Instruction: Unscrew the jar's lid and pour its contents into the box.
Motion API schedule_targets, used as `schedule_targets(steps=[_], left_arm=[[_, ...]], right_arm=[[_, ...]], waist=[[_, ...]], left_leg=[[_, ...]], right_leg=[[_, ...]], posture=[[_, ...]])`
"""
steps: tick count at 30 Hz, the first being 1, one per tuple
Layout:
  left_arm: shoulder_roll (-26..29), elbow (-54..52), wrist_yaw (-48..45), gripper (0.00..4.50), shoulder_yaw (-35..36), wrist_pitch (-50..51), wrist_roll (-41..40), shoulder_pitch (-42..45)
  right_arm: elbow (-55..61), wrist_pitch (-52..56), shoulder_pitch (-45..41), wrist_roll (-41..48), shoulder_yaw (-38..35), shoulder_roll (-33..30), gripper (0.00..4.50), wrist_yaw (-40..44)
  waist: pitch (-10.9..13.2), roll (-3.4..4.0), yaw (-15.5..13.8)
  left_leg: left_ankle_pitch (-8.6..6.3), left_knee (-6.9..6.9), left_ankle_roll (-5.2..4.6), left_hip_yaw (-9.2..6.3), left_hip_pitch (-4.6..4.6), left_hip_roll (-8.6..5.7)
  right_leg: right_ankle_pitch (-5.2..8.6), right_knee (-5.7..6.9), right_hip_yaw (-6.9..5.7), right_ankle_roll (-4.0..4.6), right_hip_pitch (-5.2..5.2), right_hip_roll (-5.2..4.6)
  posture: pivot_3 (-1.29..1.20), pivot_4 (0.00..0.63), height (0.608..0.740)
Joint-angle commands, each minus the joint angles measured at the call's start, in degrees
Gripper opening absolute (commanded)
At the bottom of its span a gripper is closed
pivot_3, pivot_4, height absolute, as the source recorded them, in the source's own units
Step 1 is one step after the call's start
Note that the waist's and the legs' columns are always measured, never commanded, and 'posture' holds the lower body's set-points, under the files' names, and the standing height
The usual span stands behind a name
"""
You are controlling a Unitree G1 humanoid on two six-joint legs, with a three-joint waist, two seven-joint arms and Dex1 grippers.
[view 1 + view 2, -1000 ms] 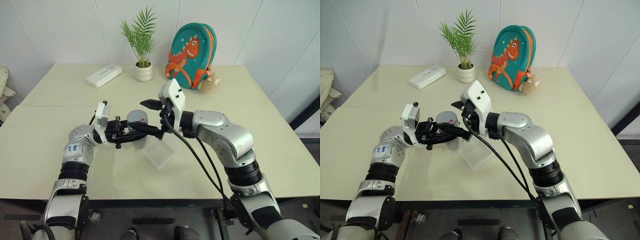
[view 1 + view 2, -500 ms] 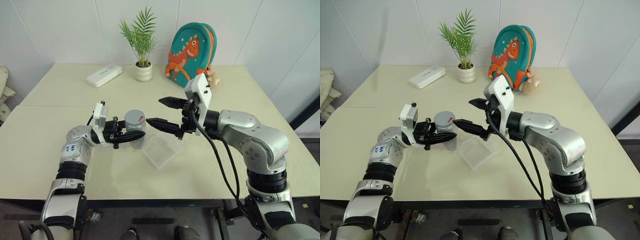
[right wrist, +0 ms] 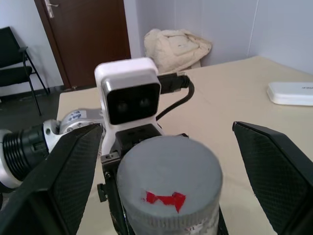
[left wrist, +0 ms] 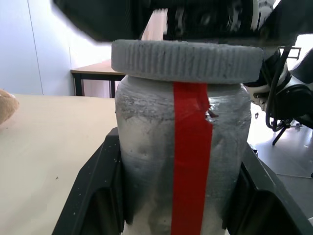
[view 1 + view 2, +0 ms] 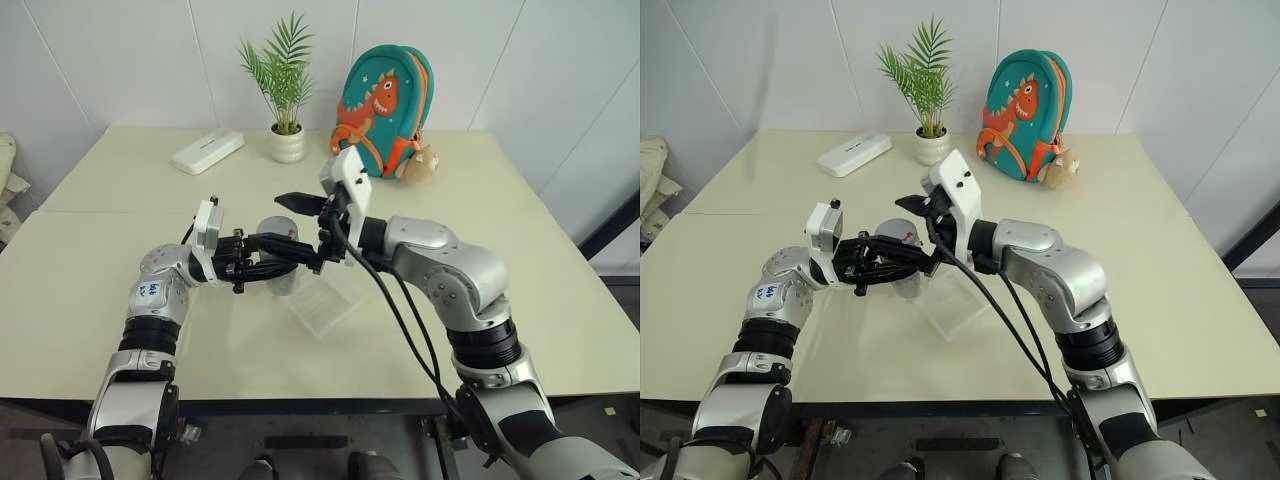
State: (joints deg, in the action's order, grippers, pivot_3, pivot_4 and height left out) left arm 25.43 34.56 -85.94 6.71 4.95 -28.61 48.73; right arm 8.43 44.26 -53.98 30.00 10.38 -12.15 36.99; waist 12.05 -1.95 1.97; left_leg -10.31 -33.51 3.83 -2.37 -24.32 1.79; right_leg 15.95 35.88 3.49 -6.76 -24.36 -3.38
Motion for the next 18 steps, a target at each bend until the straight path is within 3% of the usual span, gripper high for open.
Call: schedule_targets(steps=[1,18], left_arm=[[0.26,-1.15,-1.06,2.01,0.38,-0.71,-0.4,1.18],[0.39,-1.96,-0.79,2.01,0.5,-0.51,-0.55,0.55]], right_arm=[[-0.76,-3.41,-2.27,-1.81,0.78,1.08,4.46,1.05],[-1.36,-3.08,-1.06,-4.27,-0.88,0.07,4.46,0.93]], waist=[[0.0,0.0,0.06],[0.0,0.0,-0.01]], left_leg=[[0.0,0.0,0.0,0.0,0.0,0.0],[0.0,0.0,0.0,0.0,0.0,0.0]], right_leg=[[0.0,0.01,0.0,0.0,0.0,0.0],[0.0,0.02,0.0,0.0,-0.01,0.01]], posture=[[0.0,0.15,0.74],[0.0,0.15,0.74]])
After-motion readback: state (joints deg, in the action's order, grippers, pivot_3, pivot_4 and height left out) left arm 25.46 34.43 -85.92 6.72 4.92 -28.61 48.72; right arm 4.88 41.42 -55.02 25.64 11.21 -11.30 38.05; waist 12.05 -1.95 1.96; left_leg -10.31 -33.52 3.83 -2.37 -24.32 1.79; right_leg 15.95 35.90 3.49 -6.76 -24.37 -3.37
